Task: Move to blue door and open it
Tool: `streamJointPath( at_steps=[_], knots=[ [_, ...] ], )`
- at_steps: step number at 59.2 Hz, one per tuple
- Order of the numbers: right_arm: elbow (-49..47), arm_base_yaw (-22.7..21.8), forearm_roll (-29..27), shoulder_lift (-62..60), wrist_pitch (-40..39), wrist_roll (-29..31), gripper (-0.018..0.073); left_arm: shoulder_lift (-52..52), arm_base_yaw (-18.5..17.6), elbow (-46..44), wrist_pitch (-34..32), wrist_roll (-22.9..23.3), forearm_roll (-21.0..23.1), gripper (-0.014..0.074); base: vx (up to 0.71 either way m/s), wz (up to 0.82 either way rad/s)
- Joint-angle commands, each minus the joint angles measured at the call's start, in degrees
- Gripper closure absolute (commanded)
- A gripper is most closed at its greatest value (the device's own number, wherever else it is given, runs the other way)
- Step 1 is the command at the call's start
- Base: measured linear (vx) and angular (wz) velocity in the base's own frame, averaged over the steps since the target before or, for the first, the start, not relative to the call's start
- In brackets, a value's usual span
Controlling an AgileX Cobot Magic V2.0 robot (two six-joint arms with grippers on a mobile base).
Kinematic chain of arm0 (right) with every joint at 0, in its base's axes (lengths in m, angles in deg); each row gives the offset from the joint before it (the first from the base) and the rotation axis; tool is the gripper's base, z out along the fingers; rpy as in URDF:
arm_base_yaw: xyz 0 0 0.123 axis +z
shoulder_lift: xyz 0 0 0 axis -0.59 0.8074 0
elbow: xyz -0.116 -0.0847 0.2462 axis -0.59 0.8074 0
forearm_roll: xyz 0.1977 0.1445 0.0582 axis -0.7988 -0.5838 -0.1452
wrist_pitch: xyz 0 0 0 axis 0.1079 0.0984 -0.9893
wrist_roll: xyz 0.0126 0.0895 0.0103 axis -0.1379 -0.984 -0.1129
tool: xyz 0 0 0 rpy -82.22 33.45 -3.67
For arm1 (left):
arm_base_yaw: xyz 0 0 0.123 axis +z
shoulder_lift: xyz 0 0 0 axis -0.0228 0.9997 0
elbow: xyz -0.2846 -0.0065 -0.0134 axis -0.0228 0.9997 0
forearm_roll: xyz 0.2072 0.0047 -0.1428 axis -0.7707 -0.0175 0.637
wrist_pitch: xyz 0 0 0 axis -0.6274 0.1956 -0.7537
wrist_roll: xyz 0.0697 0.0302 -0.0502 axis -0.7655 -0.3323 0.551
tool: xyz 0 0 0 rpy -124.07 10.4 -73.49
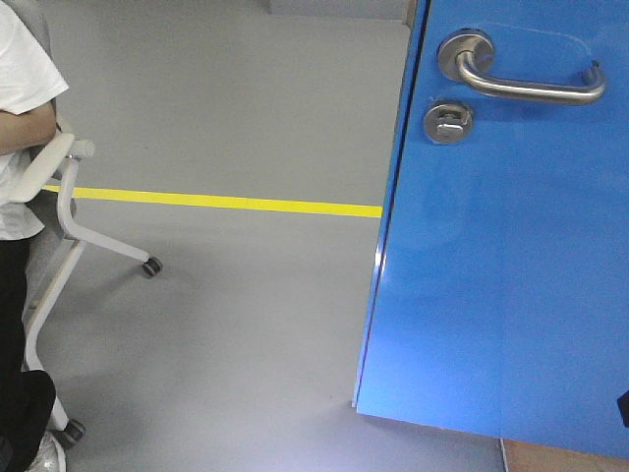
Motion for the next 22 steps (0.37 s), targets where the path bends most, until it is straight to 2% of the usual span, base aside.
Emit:
streamJointPath(
  at_steps=[1,22],
  knots=[
    [0.53,-0.12,0.17,-0.67,-4.58,-0.02,0.0564,-0.54,-0.08,-1.81,-4.66,0.23,-0.09,0.0526,0.0,0.0],
    [0.53,-0.12,0.17,-0.67,-4.58,-0.02,0.0564,-0.54,-0.08,-1.81,-4.66,0.23,-0.09,0.0526,0.0,0.0]
  ],
)
